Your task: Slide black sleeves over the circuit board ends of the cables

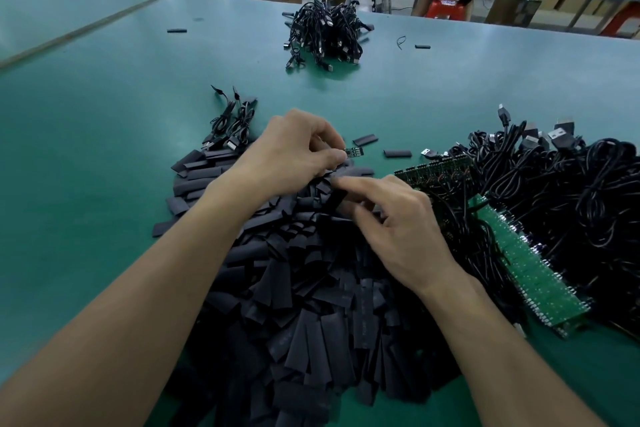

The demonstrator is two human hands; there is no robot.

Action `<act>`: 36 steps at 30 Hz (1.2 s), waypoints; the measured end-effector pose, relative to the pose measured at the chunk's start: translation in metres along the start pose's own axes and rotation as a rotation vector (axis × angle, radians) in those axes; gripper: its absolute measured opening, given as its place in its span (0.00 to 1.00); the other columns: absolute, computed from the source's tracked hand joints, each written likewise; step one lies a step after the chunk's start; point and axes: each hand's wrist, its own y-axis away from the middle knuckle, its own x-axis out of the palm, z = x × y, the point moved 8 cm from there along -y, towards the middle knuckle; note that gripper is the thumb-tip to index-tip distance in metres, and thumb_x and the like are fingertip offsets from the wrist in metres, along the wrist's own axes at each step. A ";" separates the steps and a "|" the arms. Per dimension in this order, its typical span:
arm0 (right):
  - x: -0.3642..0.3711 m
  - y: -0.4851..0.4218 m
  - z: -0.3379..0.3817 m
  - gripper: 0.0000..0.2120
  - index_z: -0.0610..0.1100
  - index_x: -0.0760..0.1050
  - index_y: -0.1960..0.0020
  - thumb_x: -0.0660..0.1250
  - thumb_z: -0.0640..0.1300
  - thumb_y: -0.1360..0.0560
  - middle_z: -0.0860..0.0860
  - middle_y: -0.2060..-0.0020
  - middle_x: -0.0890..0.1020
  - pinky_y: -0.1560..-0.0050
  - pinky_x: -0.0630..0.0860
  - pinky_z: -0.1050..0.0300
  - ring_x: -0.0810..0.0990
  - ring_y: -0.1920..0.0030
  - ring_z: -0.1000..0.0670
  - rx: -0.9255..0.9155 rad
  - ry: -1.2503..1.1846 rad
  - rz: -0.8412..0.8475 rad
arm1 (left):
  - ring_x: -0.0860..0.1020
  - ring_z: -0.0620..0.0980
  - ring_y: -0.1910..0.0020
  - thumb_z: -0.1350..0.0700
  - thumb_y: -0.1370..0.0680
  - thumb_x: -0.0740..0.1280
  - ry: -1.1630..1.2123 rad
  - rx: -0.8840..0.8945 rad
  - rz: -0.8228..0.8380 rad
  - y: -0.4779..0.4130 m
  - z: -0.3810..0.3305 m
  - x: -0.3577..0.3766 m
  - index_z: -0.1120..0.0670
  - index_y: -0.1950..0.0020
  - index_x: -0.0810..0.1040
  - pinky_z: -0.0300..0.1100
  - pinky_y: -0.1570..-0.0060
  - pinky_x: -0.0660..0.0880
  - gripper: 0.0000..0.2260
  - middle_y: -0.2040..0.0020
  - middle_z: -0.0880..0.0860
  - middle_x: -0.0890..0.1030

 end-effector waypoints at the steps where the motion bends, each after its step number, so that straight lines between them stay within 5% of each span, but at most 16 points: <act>1: -0.003 0.000 0.001 0.12 0.46 0.83 0.42 0.70 0.38 0.24 0.57 0.55 0.83 0.51 0.71 0.68 0.75 0.55 0.57 -0.019 0.011 -0.030 | 0.83 0.45 0.63 0.55 0.23 0.73 -0.002 0.001 0.000 0.000 0.000 0.000 0.50 0.51 0.84 0.40 0.55 0.79 0.02 0.61 0.50 0.84; 5: -0.006 0.001 -0.004 0.06 0.46 0.84 0.50 0.70 0.39 0.26 0.60 0.59 0.81 0.55 0.70 0.71 0.75 0.60 0.63 0.034 -0.047 -0.085 | 0.81 0.42 0.66 0.54 0.23 0.73 -0.011 0.001 0.006 0.000 0.000 0.002 0.51 0.51 0.84 0.34 0.60 0.75 0.02 0.63 0.47 0.83; 11: -0.010 0.002 -0.015 0.07 0.51 0.70 0.58 0.68 0.46 0.25 0.57 0.63 0.78 0.65 0.67 0.71 0.74 0.68 0.58 0.193 -0.171 -0.146 | 0.82 0.41 0.66 0.54 0.23 0.73 -0.016 0.001 0.008 0.000 0.001 0.002 0.50 0.51 0.84 0.34 0.60 0.77 0.02 0.63 0.46 0.83; 16: -0.006 0.002 -0.017 0.11 0.54 0.75 0.50 0.72 0.43 0.28 0.58 0.69 0.76 0.63 0.68 0.71 0.75 0.68 0.59 0.222 -0.108 -0.051 | 0.81 0.39 0.66 0.53 0.23 0.73 -0.021 -0.001 0.006 0.000 0.003 0.001 0.49 0.51 0.84 0.34 0.59 0.77 0.02 0.63 0.46 0.84; 20: 0.001 0.001 -0.017 0.10 0.45 0.84 0.48 0.75 0.40 0.29 0.66 0.67 0.76 0.62 0.68 0.77 0.77 0.67 0.66 0.204 -0.057 0.034 | 0.82 0.41 0.64 0.53 0.23 0.73 -0.025 -0.008 0.006 0.001 0.002 0.001 0.48 0.51 0.84 0.35 0.57 0.78 0.02 0.61 0.47 0.84; 25: -0.016 0.001 -0.017 0.08 0.49 0.84 0.49 0.75 0.40 0.27 0.64 0.60 0.82 0.55 0.75 0.69 0.82 0.59 0.62 0.211 -0.102 -0.160 | 0.83 0.43 0.60 0.54 0.23 0.74 -0.017 -0.013 0.014 0.002 0.001 -0.001 0.49 0.50 0.85 0.36 0.55 0.78 0.03 0.60 0.48 0.85; 36: -0.033 0.003 -0.025 0.16 0.46 0.84 0.42 0.78 0.45 0.29 0.64 0.56 0.80 0.49 0.73 0.74 0.79 0.54 0.70 0.326 -0.124 -0.333 | 0.85 0.50 0.57 0.56 0.24 0.75 0.083 -0.038 0.085 0.004 -0.001 0.000 0.52 0.50 0.86 0.48 0.46 0.81 0.04 0.57 0.52 0.87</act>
